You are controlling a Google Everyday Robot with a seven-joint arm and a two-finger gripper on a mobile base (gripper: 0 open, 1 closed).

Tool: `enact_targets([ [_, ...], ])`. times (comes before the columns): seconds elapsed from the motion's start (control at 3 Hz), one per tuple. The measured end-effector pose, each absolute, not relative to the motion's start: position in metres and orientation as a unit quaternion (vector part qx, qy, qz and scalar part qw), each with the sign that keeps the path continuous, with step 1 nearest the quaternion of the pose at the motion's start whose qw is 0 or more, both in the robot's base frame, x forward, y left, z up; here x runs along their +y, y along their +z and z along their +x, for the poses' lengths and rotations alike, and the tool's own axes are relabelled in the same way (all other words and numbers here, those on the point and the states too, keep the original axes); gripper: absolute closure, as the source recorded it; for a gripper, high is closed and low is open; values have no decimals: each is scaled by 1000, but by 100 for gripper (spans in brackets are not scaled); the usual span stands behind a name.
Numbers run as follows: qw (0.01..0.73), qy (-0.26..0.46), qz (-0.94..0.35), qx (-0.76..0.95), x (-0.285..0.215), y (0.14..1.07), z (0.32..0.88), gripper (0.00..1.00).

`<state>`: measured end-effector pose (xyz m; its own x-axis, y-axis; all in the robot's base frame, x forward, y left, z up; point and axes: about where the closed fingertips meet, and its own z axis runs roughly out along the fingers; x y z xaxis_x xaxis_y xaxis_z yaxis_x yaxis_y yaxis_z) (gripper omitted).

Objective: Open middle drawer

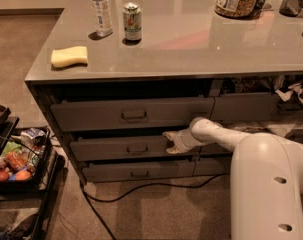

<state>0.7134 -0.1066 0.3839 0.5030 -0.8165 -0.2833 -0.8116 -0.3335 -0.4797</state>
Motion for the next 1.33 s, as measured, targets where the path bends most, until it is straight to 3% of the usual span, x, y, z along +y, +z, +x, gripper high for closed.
enact_targets([
  [1.33,286,22,-816,502,-108,384,709,100],
])
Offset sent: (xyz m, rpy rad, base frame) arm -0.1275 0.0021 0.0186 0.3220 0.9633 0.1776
